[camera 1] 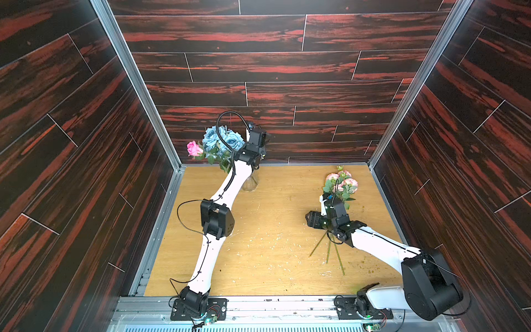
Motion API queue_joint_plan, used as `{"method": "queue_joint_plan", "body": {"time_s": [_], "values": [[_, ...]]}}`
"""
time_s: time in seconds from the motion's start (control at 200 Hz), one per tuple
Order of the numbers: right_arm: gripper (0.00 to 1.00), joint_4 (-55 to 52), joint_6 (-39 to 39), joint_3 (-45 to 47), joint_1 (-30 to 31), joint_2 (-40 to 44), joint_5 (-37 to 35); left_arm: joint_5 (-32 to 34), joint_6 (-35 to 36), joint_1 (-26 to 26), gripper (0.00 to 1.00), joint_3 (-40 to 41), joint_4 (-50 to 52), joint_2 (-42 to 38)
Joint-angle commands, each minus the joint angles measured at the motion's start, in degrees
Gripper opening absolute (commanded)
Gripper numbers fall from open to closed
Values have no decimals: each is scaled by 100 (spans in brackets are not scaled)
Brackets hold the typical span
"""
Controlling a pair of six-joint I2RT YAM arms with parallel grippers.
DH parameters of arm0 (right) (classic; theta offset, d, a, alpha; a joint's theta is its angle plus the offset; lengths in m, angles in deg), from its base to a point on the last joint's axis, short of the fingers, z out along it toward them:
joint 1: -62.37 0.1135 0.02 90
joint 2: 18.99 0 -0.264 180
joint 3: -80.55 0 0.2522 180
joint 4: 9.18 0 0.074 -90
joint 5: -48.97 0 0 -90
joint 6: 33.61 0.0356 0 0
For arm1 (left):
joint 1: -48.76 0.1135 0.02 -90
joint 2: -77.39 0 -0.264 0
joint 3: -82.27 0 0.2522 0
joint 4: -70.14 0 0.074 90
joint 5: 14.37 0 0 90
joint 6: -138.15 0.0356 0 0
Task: Pick out pink flowers from the vase
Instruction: Pick up the flower from the vase.
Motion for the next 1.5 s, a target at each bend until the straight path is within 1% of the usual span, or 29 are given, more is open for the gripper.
{"method": "queue_joint_plan", "body": {"time_s": [0.0,0.11,0.526,0.721,0.747,0.792,0.857,0.867,0.932,0.997,1.067,1.107,1.157,1.233,1.368,1.493], "values": [[74,23,-59,-123,13,-38,64,-15,9,63,8,-69,100,29],[74,23,-60,-123,17,-36,71,-28,30,82,0,-74,106,-38],[74,32,-42,-123,17,-36,142,-256,79,91,0,-99,17,-556],[74,32,-42,-123,17,-36,169,-265,93,91,0,-135,26,-704],[74,32,-44,-128,17,-36,173,-254,98,91,5,-144,45,-712],[74,32,-42,-125,17,-36,176,-183,90,97,22,-143,57,-713],[74,32,-38,-132,17,-36,183,-87,81,94,42,-143,95,-696],[74,32,-36,-132,17,-36,181,-75,81,92,43,-142,99,-687],[74,32,-40,-132,17,-36,184,-56,82,95,45,-153,156,-670],[74,32,-42,-132,17,-44,187,-72,73,91,43,-159,197,-635],[74,32,-42,-132,15,-53,191,-64,57,95,43,-170,229,-615],[74,32,-45,-140,16,-54,193,-19,46,93,46,-177,245,-600],[74,32,-42,-141,17,-54,197,61,48,92,55,-179,259,-586],[74,32,-42,-141,13,-57,192,114,71,102,62,-209,258,-549],[74,32,-44,-141,16,-69,201,5,63,122,66,-292,241,-426],[74,23,-51,-141,13,-63,180,-407,46,117,68,-322,156,-278]]}}
